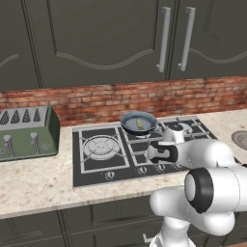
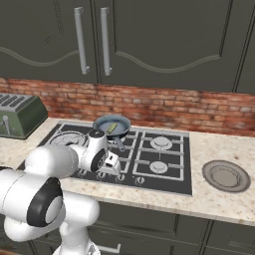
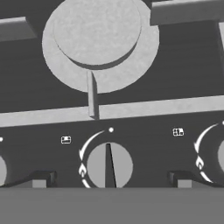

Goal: Pick up the butter stick and place it in the pan. Then turn on the burner for the pan.

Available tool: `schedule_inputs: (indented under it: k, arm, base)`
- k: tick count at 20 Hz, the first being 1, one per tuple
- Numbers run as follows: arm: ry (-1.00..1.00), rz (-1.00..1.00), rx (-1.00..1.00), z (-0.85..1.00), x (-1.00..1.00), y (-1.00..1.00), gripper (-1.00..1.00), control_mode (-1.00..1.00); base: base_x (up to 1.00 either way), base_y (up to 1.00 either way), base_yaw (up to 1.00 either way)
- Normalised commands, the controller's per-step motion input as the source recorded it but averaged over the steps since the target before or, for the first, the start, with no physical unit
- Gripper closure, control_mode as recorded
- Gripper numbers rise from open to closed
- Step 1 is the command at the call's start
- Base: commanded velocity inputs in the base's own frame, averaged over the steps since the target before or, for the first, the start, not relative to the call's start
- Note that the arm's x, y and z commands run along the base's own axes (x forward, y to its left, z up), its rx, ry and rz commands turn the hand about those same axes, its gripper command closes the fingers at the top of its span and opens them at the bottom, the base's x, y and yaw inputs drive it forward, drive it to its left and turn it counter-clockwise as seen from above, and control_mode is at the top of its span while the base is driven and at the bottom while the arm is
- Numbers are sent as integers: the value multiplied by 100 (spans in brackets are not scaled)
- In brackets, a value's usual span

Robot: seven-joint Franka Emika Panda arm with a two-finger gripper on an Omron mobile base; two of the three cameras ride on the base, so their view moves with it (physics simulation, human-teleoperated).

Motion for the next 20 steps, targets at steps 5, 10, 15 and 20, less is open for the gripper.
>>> schedule_inputs:
  k: [5,10,15,20]
  arm:
    - [0,0,0,-10,0,3,-100,-100]
    - [0,0,0,-12,0,0,-100,-100]
    - [0,0,0,-14,0,0,-100,-100]
    - [0,0,0,-11,0,0,-100,-100]
  base:
    - [0,0,0]
    - [0,0,0]
    - [0,0,0]
    - [0,0,0]
